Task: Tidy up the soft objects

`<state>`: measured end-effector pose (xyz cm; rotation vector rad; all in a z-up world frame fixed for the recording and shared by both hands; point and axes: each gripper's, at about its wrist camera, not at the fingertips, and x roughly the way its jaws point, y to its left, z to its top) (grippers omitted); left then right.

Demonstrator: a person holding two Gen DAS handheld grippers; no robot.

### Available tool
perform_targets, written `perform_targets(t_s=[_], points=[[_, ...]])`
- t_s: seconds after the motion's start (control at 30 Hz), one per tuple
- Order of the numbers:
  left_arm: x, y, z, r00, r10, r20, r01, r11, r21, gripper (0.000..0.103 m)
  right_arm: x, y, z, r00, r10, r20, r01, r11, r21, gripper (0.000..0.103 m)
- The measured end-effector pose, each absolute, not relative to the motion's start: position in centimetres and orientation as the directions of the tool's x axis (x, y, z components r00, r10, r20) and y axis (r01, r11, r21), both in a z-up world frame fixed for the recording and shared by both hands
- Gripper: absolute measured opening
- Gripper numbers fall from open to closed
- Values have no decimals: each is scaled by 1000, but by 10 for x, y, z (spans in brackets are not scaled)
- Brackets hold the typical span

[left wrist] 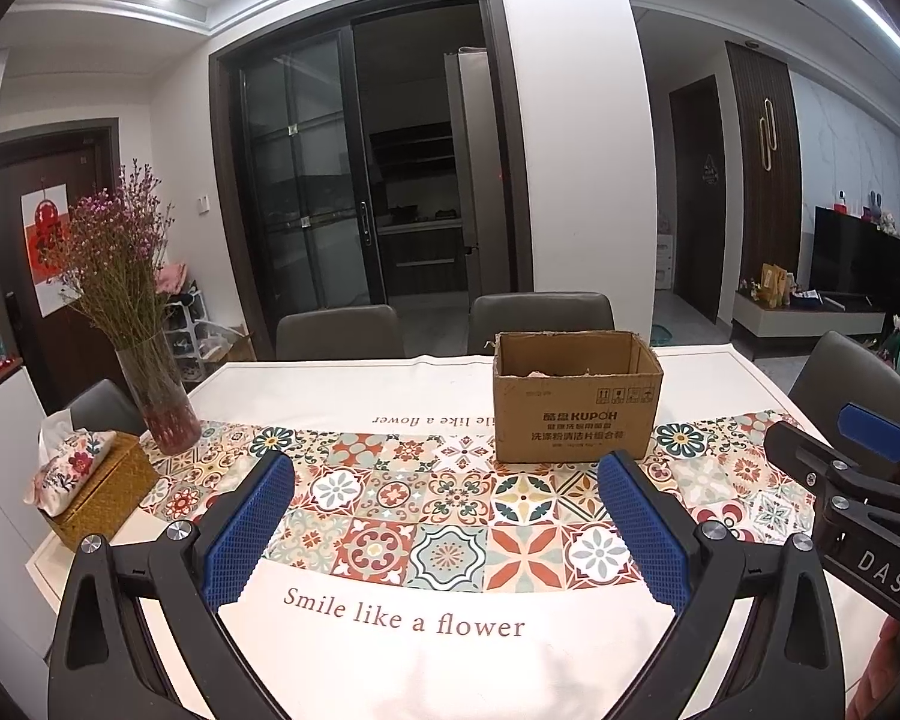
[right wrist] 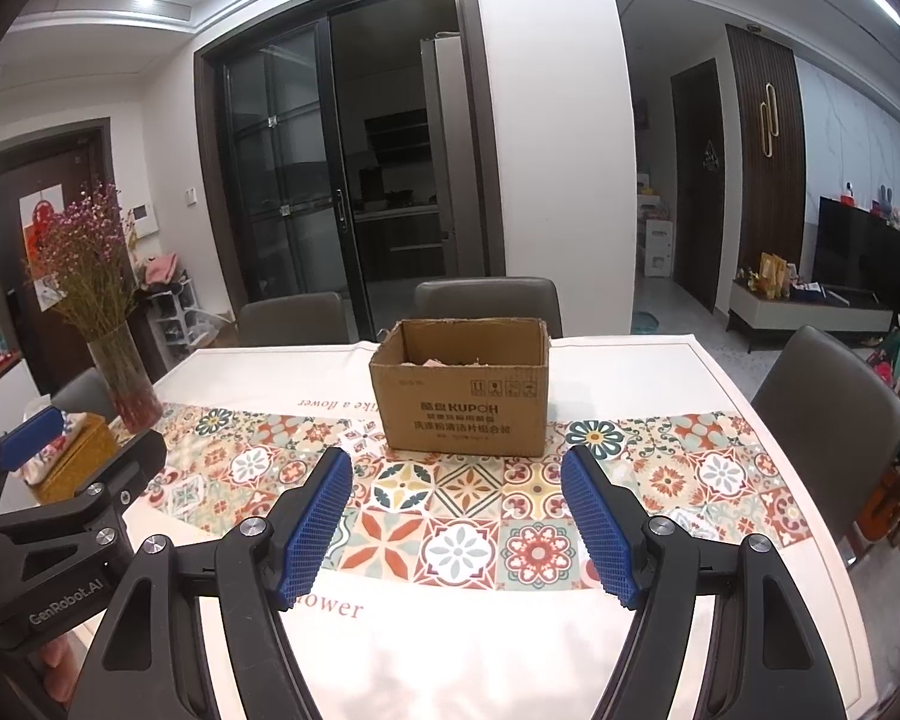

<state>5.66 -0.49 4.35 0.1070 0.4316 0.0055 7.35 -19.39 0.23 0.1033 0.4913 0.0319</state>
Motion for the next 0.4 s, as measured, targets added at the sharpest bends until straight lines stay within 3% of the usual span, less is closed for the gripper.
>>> perform_targets(t_s=[0.4], points=[[58, -7, 45, 908, 36, -417, 10, 994, 107, 103, 73, -196, 1, 879, 57, -473, -8, 994, 106, 73]])
